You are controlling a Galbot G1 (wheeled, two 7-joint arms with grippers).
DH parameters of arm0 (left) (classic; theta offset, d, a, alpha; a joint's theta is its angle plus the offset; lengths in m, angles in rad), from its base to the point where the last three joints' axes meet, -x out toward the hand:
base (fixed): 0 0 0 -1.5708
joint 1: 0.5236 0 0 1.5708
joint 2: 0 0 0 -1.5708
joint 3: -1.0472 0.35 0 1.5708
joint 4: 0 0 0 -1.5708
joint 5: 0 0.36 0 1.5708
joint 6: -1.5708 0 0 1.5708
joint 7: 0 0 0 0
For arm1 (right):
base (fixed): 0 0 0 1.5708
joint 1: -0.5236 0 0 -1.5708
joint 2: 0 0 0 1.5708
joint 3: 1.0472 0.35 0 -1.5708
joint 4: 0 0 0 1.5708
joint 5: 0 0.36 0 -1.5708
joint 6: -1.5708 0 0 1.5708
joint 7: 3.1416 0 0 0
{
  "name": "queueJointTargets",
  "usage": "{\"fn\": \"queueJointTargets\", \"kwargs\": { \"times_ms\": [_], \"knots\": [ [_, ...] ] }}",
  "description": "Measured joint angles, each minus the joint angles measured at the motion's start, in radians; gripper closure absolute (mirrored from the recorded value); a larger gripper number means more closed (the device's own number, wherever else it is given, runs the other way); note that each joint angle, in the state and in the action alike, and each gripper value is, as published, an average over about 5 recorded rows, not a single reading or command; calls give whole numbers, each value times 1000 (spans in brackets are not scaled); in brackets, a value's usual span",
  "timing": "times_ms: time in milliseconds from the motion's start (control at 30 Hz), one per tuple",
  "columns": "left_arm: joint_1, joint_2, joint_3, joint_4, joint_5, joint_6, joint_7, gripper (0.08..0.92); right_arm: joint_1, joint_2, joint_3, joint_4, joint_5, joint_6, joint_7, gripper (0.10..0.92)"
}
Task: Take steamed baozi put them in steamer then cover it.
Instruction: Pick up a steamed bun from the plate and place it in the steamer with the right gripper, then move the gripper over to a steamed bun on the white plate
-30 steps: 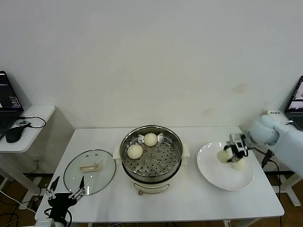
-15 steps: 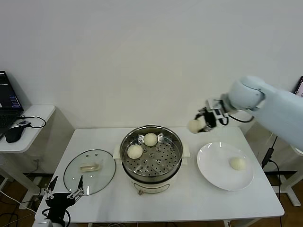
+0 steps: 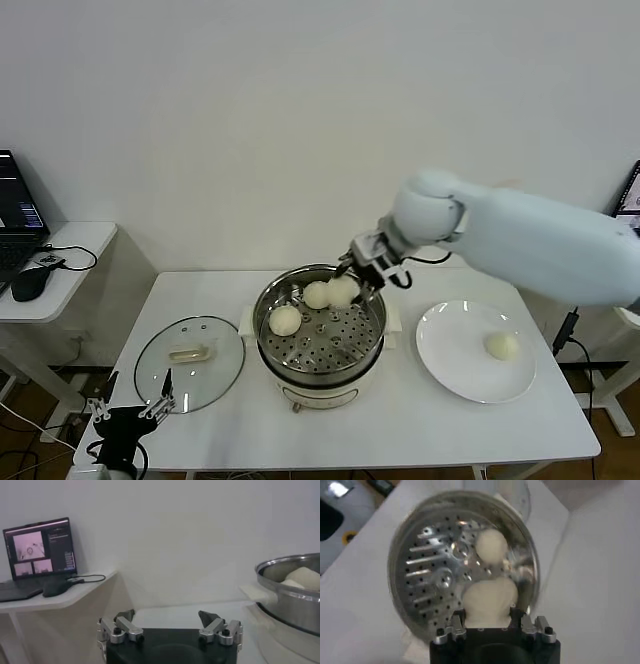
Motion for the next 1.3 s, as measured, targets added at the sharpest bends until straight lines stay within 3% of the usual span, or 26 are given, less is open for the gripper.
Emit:
{"fn": "queueJointTargets", "kwargs": {
  "times_ms": [733, 1067, 1300],
  "knots": [
    [-19, -5, -3, 20, -6, 0, 1, 177, -57, 135, -110, -17, -158, 203, 7, 444],
    [-18, -6, -1, 17, -6, -1, 0, 177, -37, 121, -106, 4, -163, 227, 0, 231],
    [-21, 5, -8, 15, -12, -1, 0, 177, 8, 62, -64, 29, -139, 187, -23, 203]
  ]
}}
